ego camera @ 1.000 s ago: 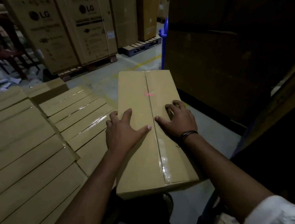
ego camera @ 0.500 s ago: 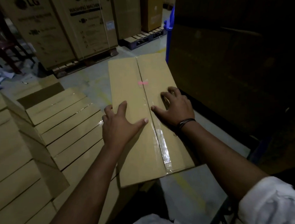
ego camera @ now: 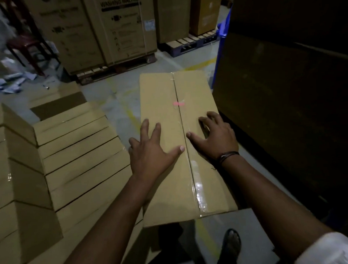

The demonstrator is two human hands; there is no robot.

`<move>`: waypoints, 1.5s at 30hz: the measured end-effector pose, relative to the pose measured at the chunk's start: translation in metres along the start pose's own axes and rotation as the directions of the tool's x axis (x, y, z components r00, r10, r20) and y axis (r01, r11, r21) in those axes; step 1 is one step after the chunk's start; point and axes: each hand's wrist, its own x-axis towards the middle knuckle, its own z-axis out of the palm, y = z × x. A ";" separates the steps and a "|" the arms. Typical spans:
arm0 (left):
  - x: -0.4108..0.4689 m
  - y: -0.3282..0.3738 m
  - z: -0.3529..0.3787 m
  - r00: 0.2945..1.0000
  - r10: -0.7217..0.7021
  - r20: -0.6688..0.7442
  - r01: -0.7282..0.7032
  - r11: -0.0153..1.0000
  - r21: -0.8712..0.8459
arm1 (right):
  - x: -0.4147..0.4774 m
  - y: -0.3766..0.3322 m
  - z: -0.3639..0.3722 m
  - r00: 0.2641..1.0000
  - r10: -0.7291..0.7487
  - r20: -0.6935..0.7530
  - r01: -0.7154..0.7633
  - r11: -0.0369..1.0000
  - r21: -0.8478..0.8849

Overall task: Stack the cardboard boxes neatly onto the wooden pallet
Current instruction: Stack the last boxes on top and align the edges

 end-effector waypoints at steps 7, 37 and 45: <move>0.028 0.096 0.047 0.994 -0.107 0.002 0.107 0.994 0.029 | 0.065 0.091 -0.018 0.992 -0.085 0.090 0.088 0.996 -0.028; 0.227 0.035 0.058 0.775 -0.598 -0.207 0.589 0.801 -0.110 | 0.323 -0.026 0.098 0.785 -0.575 0.233 0.574 0.815 0.077; 0.229 -0.009 0.060 0.592 -0.774 -0.223 0.769 0.626 -0.132 | 0.337 -0.088 0.158 0.594 -0.749 0.293 0.735 0.654 0.180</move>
